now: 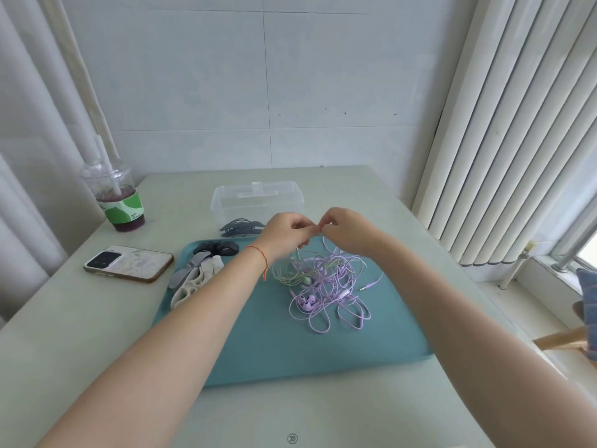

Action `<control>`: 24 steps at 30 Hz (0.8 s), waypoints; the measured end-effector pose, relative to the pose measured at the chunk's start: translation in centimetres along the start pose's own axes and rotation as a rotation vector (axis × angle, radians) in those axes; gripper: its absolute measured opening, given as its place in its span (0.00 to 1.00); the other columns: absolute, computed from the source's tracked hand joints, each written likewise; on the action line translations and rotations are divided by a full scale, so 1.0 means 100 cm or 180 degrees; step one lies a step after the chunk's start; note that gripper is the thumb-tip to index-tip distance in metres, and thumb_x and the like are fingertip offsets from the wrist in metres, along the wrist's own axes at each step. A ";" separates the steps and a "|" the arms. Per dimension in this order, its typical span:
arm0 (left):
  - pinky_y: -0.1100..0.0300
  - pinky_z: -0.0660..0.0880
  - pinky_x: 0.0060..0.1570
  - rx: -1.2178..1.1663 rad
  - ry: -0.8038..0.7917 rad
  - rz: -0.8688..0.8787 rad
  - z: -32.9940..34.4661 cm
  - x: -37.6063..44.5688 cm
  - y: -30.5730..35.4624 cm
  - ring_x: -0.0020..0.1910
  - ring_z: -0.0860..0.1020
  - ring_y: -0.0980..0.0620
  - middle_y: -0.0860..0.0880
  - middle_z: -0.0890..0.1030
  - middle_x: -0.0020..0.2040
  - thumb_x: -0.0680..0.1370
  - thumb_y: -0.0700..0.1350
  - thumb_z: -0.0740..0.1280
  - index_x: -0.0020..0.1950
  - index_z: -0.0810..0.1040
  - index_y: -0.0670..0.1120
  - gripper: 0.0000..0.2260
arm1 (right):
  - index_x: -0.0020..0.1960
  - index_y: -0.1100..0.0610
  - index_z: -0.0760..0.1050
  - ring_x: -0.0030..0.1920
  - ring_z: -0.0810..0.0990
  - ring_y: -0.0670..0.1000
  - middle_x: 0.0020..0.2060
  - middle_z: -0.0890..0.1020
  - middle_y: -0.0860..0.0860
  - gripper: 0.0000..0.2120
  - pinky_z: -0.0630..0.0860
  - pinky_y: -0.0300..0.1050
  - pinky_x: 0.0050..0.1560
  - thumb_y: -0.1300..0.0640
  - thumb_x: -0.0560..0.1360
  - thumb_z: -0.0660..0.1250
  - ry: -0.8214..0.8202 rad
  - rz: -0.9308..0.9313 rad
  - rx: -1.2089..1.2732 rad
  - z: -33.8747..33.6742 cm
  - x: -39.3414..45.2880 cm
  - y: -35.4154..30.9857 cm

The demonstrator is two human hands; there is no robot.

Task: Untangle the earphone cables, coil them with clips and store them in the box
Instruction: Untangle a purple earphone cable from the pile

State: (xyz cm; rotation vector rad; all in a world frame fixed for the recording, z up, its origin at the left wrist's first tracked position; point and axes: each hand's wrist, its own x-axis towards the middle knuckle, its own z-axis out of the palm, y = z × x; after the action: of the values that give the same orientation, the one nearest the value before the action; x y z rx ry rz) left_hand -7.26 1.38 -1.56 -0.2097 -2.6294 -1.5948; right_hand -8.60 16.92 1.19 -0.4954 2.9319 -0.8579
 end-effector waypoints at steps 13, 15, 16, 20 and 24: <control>0.76 0.73 0.41 0.0158 -0.0148 0.0039 -0.006 -0.011 -0.027 0.49 0.80 0.57 0.52 0.84 0.50 0.76 0.36 0.65 0.53 0.81 0.50 0.12 | 0.43 0.51 0.79 0.25 0.64 0.44 0.27 0.68 0.45 0.06 0.61 0.40 0.28 0.54 0.76 0.65 0.0885 -0.0441 0.0542 -0.027 0.008 -0.026; 0.72 0.74 0.42 0.0232 -0.0107 0.0026 -0.004 -0.010 -0.030 0.48 0.80 0.54 0.50 0.84 0.50 0.76 0.37 0.65 0.54 0.81 0.49 0.11 | 0.43 0.53 0.79 0.21 0.62 0.44 0.24 0.66 0.46 0.07 0.59 0.39 0.26 0.55 0.77 0.64 0.1106 -0.0396 0.0876 -0.028 0.008 -0.030; 0.69 0.75 0.44 0.0259 -0.0096 -0.0007 -0.004 -0.010 -0.031 0.49 0.81 0.52 0.50 0.84 0.50 0.76 0.38 0.65 0.54 0.81 0.49 0.11 | 0.43 0.53 0.79 0.19 0.62 0.45 0.23 0.66 0.46 0.07 0.59 0.39 0.25 0.55 0.77 0.64 0.1173 -0.0370 0.0947 -0.029 0.007 -0.031; 0.67 0.74 0.42 0.0180 0.0026 -0.0200 -0.006 -0.008 -0.029 0.50 0.78 0.55 0.50 0.80 0.59 0.75 0.34 0.59 0.60 0.78 0.48 0.18 | 0.44 0.53 0.80 0.19 0.65 0.44 0.17 0.69 0.42 0.08 0.57 0.35 0.22 0.56 0.77 0.63 0.1137 -0.0337 0.0861 -0.033 0.003 -0.033; 0.59 0.71 0.57 -0.0681 0.0743 -0.0061 -0.017 -0.007 -0.004 0.52 0.77 0.55 0.52 0.81 0.56 0.70 0.46 0.60 0.57 0.80 0.48 0.17 | 0.45 0.53 0.81 0.18 0.59 0.46 0.15 0.64 0.44 0.08 0.56 0.34 0.20 0.56 0.78 0.62 0.1101 -0.0406 0.1029 -0.039 0.000 -0.038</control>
State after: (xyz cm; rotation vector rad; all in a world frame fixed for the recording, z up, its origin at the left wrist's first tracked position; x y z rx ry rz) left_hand -6.70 -0.38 -1.15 -0.0061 -2.2962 -1.7853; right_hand -7.97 15.87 6.51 -0.5629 2.9828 -1.5431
